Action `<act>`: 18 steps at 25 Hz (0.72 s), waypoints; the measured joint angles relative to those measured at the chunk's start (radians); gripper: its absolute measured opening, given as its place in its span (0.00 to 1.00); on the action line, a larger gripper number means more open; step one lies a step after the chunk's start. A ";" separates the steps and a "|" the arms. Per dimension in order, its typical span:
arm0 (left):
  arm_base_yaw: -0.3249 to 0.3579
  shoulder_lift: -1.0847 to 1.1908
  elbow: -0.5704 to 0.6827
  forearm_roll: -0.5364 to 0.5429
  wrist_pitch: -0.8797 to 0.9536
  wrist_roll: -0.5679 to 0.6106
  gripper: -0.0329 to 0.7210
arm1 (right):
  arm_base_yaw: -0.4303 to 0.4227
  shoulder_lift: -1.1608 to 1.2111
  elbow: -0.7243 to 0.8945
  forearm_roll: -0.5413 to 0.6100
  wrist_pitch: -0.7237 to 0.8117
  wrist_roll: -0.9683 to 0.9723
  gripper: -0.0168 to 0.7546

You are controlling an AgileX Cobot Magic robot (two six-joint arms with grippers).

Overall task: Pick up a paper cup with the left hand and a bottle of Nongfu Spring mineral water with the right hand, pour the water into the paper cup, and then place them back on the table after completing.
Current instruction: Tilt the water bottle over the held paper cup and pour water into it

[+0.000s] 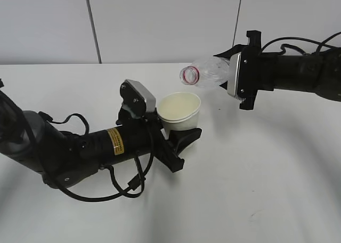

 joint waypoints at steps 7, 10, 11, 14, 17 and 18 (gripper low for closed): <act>-0.009 0.000 0.000 0.000 0.000 0.000 0.56 | 0.000 0.000 0.000 0.021 0.001 -0.071 0.56; -0.009 0.000 0.000 0.000 0.000 0.000 0.56 | 0.000 0.000 0.000 0.040 0.015 -0.118 0.56; -0.009 0.000 0.000 0.000 0.000 0.000 0.56 | 0.000 0.000 0.000 0.047 0.021 -0.133 0.56; -0.009 0.000 0.000 0.000 0.000 0.000 0.56 | 0.000 0.000 0.000 0.076 0.024 -0.182 0.56; -0.009 0.000 0.000 0.000 0.000 0.000 0.56 | 0.000 0.000 0.000 0.094 0.028 -0.220 0.56; -0.009 0.000 0.000 0.000 0.000 0.000 0.56 | 0.000 0.000 0.000 0.096 0.028 -0.227 0.56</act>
